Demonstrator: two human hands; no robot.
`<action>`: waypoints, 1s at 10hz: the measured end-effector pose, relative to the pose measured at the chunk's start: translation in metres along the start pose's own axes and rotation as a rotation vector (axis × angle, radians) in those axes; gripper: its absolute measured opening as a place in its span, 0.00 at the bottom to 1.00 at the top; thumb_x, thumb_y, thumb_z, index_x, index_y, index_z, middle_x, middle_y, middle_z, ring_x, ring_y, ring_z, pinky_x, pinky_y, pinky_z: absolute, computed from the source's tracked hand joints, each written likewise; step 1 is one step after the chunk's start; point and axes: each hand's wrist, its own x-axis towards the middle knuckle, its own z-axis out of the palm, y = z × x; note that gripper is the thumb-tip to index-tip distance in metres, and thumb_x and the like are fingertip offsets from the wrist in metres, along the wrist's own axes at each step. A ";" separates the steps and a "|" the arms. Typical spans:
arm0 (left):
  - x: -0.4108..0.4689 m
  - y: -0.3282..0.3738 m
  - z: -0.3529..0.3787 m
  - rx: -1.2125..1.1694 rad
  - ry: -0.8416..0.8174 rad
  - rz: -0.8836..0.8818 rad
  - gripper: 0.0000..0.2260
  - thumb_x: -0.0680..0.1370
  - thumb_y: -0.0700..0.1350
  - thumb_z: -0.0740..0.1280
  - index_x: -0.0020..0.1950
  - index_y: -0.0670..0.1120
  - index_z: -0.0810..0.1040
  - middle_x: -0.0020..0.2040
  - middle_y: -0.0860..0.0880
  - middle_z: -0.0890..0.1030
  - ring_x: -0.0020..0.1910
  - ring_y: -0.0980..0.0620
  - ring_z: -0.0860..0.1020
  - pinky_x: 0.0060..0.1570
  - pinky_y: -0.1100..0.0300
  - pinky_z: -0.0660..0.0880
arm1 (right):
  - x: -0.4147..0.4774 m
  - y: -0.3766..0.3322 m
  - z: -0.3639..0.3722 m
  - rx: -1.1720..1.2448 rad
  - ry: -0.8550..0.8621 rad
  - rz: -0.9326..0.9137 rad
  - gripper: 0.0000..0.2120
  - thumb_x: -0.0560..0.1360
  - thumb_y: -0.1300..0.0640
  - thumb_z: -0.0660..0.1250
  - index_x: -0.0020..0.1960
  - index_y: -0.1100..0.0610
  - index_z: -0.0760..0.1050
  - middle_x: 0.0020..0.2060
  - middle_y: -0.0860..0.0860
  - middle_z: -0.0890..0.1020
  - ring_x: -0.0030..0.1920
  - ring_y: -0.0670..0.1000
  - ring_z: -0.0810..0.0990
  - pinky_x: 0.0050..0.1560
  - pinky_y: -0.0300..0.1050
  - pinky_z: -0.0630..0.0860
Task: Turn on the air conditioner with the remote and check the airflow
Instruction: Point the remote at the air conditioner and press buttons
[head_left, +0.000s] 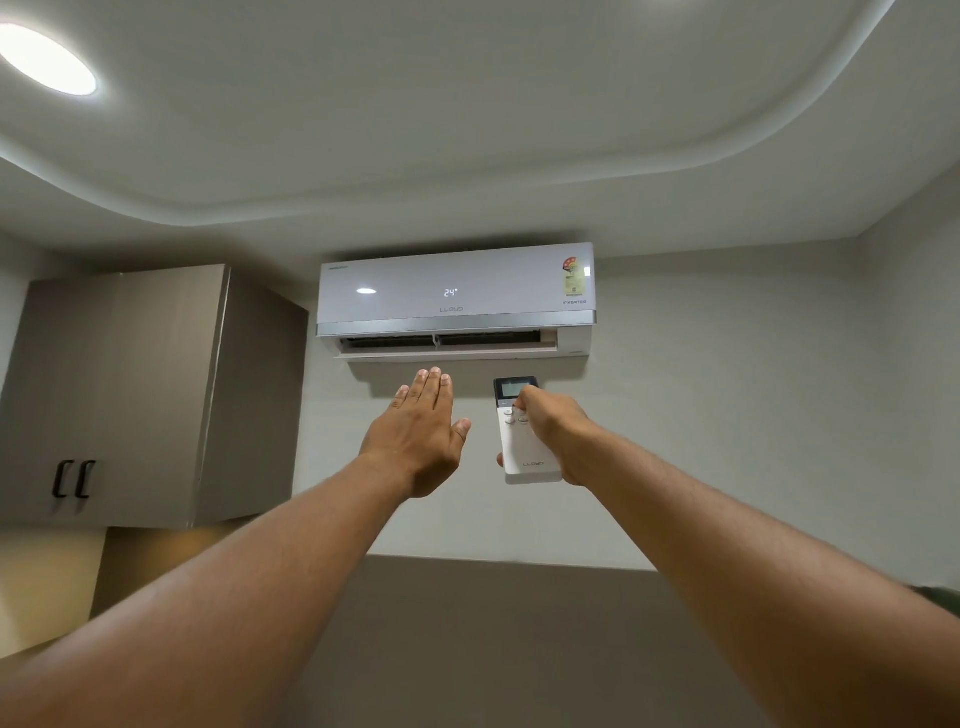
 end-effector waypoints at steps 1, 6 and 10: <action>-0.001 0.000 0.000 -0.001 0.000 -0.001 0.30 0.82 0.56 0.45 0.79 0.42 0.43 0.80 0.44 0.44 0.78 0.48 0.43 0.75 0.53 0.43 | 0.002 0.002 -0.001 0.007 0.002 0.008 0.11 0.78 0.53 0.62 0.57 0.57 0.76 0.64 0.64 0.87 0.64 0.66 0.88 0.72 0.60 0.80; -0.002 0.000 0.004 -0.005 -0.001 0.000 0.30 0.82 0.56 0.45 0.79 0.42 0.43 0.80 0.43 0.44 0.78 0.48 0.43 0.75 0.52 0.44 | -0.004 0.003 0.000 0.051 0.000 0.006 0.06 0.79 0.54 0.61 0.46 0.55 0.72 0.65 0.63 0.87 0.65 0.67 0.87 0.72 0.62 0.81; -0.001 0.000 0.003 0.004 0.008 -0.003 0.30 0.82 0.56 0.45 0.79 0.42 0.43 0.80 0.44 0.45 0.78 0.47 0.43 0.74 0.54 0.42 | -0.001 0.003 0.001 0.037 -0.004 0.014 0.06 0.79 0.53 0.61 0.49 0.55 0.73 0.65 0.63 0.86 0.65 0.67 0.87 0.72 0.62 0.80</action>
